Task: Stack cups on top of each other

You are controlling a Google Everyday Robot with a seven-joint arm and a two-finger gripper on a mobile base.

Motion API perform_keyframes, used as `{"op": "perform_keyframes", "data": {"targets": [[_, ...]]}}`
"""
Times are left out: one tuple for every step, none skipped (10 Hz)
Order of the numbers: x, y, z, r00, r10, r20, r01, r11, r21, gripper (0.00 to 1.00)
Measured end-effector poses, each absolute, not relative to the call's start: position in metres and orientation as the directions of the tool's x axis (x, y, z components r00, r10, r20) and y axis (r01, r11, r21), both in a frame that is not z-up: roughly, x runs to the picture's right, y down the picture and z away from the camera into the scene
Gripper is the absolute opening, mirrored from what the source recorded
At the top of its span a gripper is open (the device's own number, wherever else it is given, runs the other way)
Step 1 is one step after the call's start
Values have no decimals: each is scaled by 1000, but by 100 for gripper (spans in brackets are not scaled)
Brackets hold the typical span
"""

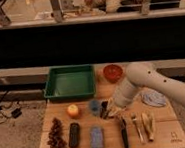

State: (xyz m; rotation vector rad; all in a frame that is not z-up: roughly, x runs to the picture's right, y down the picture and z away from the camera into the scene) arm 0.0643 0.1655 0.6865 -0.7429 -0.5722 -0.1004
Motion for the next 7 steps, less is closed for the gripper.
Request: {"op": "perform_keyframes", "data": {"targets": [[51,160,692,837,95,539,302,741,-600,3],[43,153,696,833,85,547,312,744,-591,3],[40,145,702,830,75,553,319,749,-581,3],[37,142,705,828,66,558,330,747,-577,3],[34,138,708,825,53,563,341,746,-572,3],[33,134,712,825,48,563,344,748,-568,3],[32,130,717,824,42,564,347,750,-563,3]]}}
